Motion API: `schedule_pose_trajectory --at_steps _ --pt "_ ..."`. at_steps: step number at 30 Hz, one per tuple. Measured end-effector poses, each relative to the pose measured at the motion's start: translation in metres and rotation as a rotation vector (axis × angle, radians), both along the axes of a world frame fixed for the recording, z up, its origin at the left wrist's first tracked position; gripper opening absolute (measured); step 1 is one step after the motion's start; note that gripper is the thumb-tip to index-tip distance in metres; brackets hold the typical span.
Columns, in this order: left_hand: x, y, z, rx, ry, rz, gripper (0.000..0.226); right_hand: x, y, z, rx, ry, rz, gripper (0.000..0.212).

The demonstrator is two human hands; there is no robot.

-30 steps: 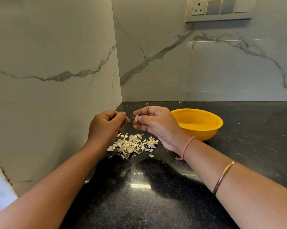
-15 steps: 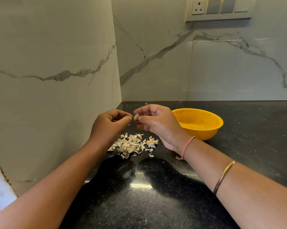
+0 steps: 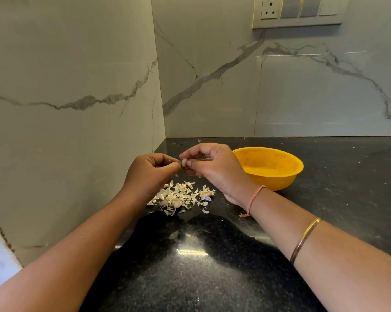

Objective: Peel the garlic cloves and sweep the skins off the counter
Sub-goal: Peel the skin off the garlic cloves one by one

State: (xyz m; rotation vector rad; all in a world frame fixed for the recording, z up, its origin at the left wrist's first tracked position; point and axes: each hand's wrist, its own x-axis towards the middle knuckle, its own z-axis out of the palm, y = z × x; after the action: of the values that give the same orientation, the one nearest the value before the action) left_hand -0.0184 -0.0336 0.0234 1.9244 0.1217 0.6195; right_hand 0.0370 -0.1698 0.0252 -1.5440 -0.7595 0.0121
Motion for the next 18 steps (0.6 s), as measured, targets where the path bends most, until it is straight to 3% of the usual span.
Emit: schedule_pose_trajectory --at_steps 11,18 --pt "0.0 -0.0013 0.0001 -0.036 -0.002 -0.002 0.014 -0.0013 -0.0009 0.0012 0.057 0.092 0.055 0.019" --pt "0.0005 -0.0017 0.0013 -0.293 0.112 -0.091 0.009 0.0002 -0.0015 0.002 -0.008 0.01 -0.009 0.024"
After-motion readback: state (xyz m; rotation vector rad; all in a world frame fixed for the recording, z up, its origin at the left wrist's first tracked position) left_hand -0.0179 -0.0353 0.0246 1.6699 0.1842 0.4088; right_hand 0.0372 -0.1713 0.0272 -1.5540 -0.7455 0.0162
